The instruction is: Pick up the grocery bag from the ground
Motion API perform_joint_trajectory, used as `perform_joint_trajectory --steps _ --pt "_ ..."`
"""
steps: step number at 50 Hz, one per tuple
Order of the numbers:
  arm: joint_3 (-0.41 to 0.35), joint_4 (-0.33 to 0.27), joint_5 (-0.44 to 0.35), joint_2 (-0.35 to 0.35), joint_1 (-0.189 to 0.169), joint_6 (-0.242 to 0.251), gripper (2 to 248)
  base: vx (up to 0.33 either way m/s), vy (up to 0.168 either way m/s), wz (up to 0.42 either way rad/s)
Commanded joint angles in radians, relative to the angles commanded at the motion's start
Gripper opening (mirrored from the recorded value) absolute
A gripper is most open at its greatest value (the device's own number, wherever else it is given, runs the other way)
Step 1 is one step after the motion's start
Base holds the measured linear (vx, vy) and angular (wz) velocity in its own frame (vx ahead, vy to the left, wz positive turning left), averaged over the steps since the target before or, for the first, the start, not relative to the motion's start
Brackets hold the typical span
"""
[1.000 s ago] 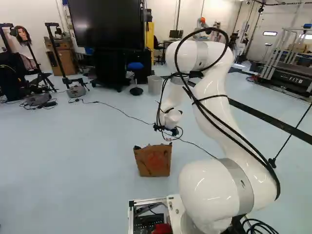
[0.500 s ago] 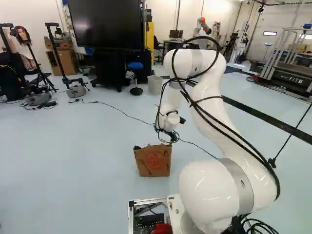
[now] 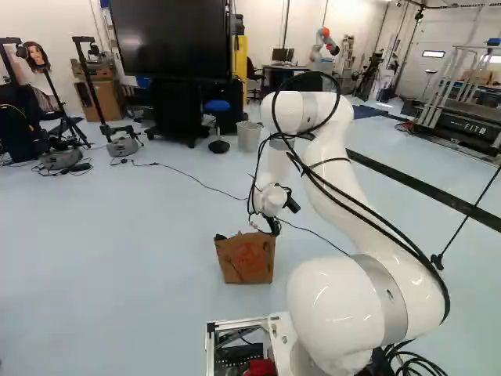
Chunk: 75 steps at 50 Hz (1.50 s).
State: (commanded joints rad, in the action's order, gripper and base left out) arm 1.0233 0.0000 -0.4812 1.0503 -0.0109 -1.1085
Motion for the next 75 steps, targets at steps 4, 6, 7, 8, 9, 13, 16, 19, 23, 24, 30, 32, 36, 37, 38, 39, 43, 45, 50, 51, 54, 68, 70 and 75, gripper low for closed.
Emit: perform_joint_trajectory --steps 4,6,7,8,9,13,16,19,23,24,30,32,36,37,38,39,43,45,50,51,54,68,70,75 --pt "0.011 0.000 0.000 0.015 0.000 -0.056 247 0.000 0.000 0.000" --pt "0.016 0.000 0.000 0.022 0.000 -0.084 247 0.000 0.000 0.000" --pt "0.019 0.000 0.000 0.026 0.000 -0.098 247 0.000 0.000 0.000" --pt "0.021 0.000 0.000 0.029 0.000 -0.112 247 0.000 0.000 0.000" --pt "0.024 0.000 0.000 0.033 0.000 -0.126 247 0.000 0.000 0.000" --pt "0.035 0.000 0.000 0.048 0.000 -0.182 247 0.000 0.000 0.000" --pt "0.043 0.000 0.000 0.059 0.000 -0.216 247 0.000 0.000 0.000" --pt "0.051 0.000 0.000 0.070 0.000 -0.233 247 0.000 0.000 0.000" --pt "0.063 0.000 0.000 0.085 0.000 -0.244 247 0.000 0.000 0.000" --pt "0.065 0.000 0.000 0.088 0.000 -0.246 247 0.000 0.000 0.000" --pt "0.082 0.000 0.000 0.111 0.000 -0.250 247 0.000 0.000 0.000" --pt "0.088 0.000 0.000 0.118 0.000 -0.251 247 0.000 0.000 0.000" --pt "0.100 0.000 0.000 0.133 0.000 -0.251 247 0.000 0.000 0.000" --pt "0.103 0.000 0.000 0.136 0.000 -0.251 247 0.000 0.000 0.000" --pt "0.105 0.000 0.000 0.140 0.000 -0.251 247 0.000 0.000 0.000" --pt "0.109 0.000 0.000 0.145 0.000 -0.251 247 0.000 0.000 0.000" --pt "0.120 0.000 0.000 0.159 0.000 -0.251 247 0.000 0.000 0.000" --pt "0.126 0.000 0.000 0.166 0.000 -0.251 247 0.000 0.000 0.000" --pt "0.141 0.000 0.000 0.184 0.000 -0.251 247 0.000 0.000 0.000" --pt "0.144 0.000 0.000 0.188 0.000 -0.251 247 0.000 0.000 0.000" --pt "0.153 0.000 0.000 0.199 0.000 -0.251 247 0.000 0.000 0.000" --pt "0.196 0.000 0.000 0.251 0.000 -0.251 247 0.000 0.000 0.000" --pt "0.202 0.000 0.000 0.259 0.000 -0.251 247 0.000 0.000 0.000" --pt "0.218 0.000 0.000 0.277 0.000 -0.251 247 0.000 0.000 0.000"
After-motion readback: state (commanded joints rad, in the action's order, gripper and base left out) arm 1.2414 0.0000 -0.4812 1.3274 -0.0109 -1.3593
